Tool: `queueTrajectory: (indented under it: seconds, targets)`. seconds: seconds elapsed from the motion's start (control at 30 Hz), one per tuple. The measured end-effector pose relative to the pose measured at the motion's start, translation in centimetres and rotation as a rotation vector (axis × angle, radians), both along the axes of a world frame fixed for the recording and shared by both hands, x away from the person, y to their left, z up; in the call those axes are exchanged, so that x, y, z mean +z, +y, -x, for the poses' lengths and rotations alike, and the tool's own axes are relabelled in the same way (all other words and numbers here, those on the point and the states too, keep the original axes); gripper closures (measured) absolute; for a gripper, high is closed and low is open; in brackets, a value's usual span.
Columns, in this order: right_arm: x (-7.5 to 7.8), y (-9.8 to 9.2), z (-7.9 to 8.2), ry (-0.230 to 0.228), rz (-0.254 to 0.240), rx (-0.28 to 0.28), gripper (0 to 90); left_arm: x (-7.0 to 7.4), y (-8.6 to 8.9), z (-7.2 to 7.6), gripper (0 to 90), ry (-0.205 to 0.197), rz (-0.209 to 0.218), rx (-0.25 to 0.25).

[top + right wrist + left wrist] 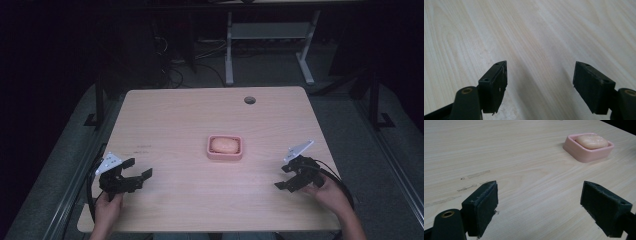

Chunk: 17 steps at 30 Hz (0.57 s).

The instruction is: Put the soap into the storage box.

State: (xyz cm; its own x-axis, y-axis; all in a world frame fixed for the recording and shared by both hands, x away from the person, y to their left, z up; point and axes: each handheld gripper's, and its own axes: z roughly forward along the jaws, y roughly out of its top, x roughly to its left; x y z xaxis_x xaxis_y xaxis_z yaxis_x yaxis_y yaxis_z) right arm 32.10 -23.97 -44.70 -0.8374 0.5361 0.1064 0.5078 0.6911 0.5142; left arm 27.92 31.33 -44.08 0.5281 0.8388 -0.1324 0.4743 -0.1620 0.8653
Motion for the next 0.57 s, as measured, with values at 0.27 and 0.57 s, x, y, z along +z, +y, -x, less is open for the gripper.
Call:
queueTrajectory:
  seconds: [0.27,0.57]
  targets:
    - [-0.2,-0.3,1.4,-0.026,-0.015,-0.014,27.1,-0.1,-0.1,0.0,14.3,0.000,0.003,-0.005]
    - [-0.5,0.1,2.9,-0.049,-0.034,-0.013,26.2,0.0,-0.3,-0.1,14.3,0.000,-0.005,-0.018]
